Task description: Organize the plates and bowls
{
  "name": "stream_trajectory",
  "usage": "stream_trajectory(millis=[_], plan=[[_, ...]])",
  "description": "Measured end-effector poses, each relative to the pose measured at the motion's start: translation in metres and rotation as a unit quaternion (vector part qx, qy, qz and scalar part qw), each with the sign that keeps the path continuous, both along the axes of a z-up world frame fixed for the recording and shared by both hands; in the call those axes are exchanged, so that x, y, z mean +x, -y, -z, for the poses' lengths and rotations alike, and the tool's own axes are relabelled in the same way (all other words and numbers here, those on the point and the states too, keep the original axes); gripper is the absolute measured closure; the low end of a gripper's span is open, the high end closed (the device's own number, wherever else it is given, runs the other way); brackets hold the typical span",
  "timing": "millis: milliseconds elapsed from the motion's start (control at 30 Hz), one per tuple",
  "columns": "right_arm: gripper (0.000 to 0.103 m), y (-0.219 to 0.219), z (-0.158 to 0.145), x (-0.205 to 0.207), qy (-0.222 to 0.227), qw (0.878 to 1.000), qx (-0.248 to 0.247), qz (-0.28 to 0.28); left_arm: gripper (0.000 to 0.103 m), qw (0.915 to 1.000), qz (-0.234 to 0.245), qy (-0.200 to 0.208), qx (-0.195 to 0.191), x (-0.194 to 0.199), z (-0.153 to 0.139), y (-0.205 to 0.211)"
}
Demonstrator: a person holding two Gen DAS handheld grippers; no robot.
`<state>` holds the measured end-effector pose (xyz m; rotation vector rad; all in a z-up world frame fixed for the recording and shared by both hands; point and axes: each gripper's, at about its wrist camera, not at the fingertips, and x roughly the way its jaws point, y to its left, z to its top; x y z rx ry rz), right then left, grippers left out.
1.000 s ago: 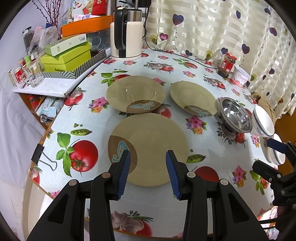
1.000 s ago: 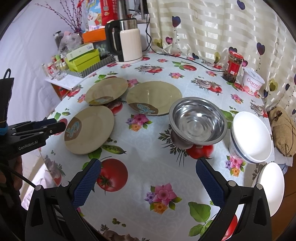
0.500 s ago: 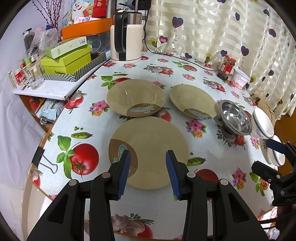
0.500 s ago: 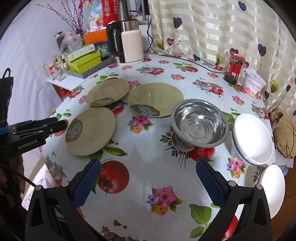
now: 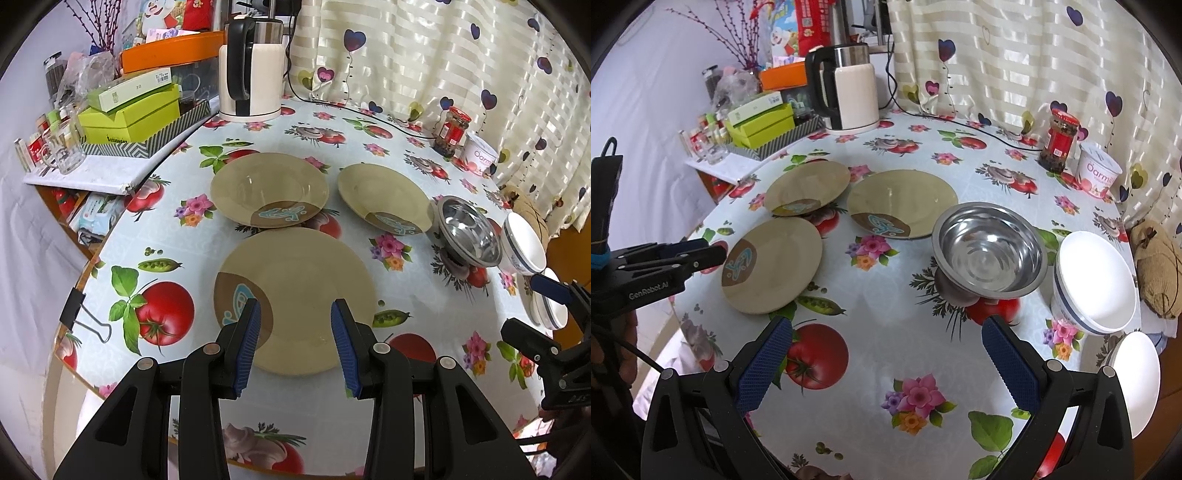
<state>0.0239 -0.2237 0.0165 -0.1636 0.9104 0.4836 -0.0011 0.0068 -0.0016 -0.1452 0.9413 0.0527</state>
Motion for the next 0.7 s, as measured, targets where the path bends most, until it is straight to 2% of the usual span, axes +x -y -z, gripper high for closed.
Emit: stream_trajectory(millis=[700], plan=[[0.000, -0.0022, 0.0062, 0.0036, -0.011, 1.000, -0.001, -0.013, 0.062, 0.9999, -0.003, -0.010, -0.012, 0.0022, 0.0055, -0.0016]])
